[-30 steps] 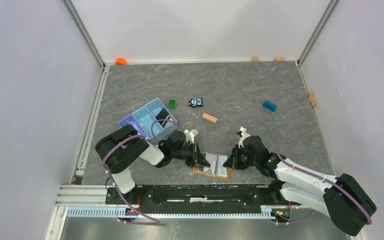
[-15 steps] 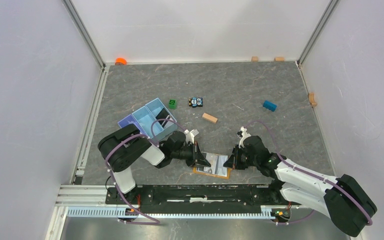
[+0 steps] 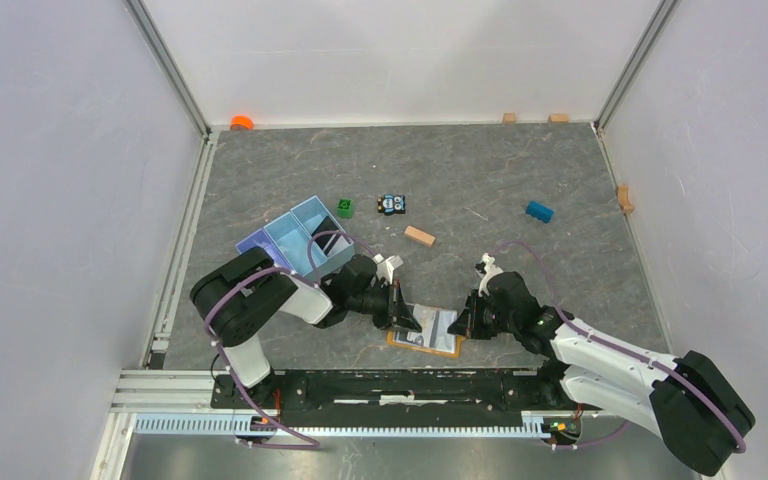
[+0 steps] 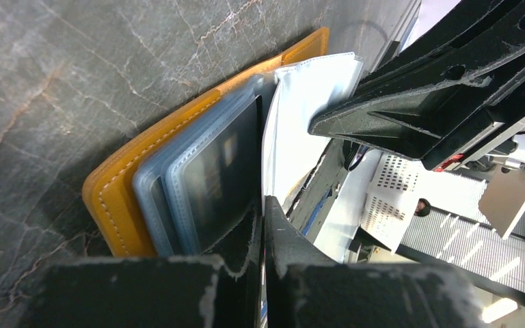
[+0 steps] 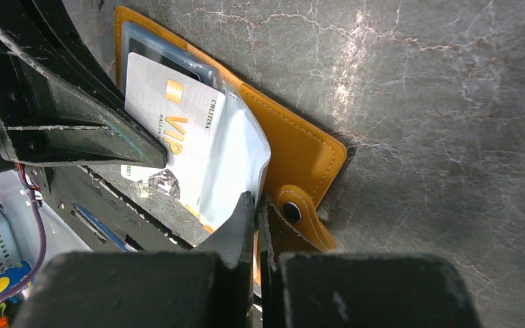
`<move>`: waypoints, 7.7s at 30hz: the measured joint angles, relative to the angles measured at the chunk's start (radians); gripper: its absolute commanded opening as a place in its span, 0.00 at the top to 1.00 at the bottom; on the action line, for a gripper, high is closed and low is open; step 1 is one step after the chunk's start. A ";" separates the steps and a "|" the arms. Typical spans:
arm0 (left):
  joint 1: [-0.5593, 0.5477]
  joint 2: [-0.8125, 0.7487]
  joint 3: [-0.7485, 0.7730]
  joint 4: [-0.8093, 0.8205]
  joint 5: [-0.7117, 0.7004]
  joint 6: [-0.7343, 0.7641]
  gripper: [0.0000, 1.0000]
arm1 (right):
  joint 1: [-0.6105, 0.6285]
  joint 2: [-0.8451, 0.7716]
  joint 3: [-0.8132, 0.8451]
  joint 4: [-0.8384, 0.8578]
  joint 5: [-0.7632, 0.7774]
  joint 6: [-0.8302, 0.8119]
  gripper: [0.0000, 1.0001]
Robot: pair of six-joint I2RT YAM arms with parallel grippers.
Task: Put the credit cards into the card holder
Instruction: Insert the credit card into the card holder, then close the card holder at the center of the board.
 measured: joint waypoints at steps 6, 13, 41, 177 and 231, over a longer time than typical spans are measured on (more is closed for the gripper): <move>0.000 0.000 0.004 -0.008 0.001 0.011 0.98 | 0.000 0.000 0.000 0.000 0.000 0.000 1.00; 0.000 0.014 -0.019 0.063 0.002 0.002 0.98 | 0.000 0.001 0.000 0.001 0.000 0.000 1.00; -0.063 -0.007 -0.027 0.070 -0.102 -0.056 0.79 | 0.000 -0.016 0.000 -0.014 0.007 0.001 1.00; -0.187 -0.025 0.285 -0.410 -0.292 0.158 0.51 | -0.002 -0.130 0.064 -0.303 0.198 -0.101 0.98; 0.157 -0.558 -0.003 -0.721 -0.322 0.195 0.18 | 0.267 0.045 0.537 -0.468 0.610 -0.228 1.00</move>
